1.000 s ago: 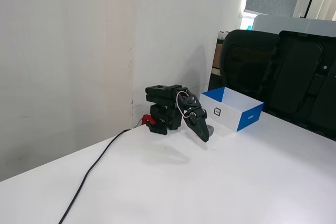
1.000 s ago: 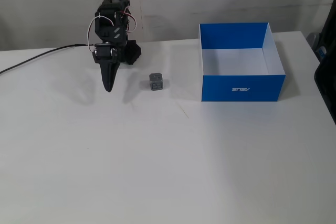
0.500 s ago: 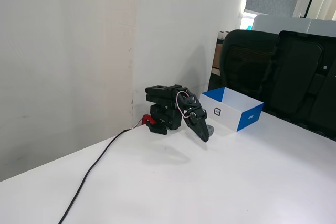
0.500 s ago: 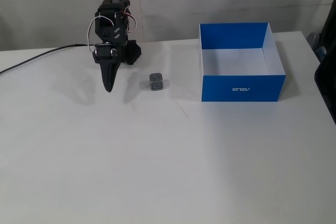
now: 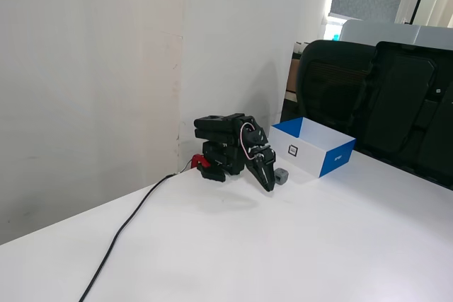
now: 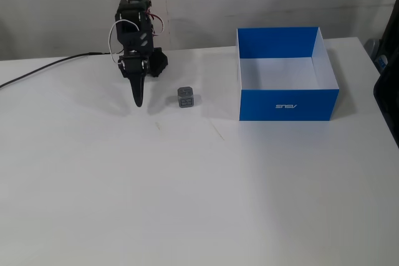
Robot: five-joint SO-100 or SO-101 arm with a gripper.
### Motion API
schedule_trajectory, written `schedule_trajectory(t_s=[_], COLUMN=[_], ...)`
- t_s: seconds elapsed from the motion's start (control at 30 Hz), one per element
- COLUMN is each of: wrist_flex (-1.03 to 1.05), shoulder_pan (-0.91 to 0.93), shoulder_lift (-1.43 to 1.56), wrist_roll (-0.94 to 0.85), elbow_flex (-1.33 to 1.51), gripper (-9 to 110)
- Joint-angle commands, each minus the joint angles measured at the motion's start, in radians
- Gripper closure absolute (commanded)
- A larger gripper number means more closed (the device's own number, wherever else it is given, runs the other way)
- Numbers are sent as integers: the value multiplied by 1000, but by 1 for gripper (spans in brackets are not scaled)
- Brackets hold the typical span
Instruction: Grasp the gray block and put it in the box.
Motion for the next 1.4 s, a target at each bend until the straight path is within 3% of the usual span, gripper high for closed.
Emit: schedule_trajectory(t_s=[0.0,0.17,0.4,0.93,1.37], wrist_flex=[-26,-118,-130,190,437], shoulder_pan=[-8,-63,-71,132,265], shoulder_lift=[-91,-434,-497,-1019,-1322], wrist_roll=[-9,5,-121,-545,-790], elbow_flex=[-121,-298,-468,-884,-1157], gripper=[101,101,100,101,101])
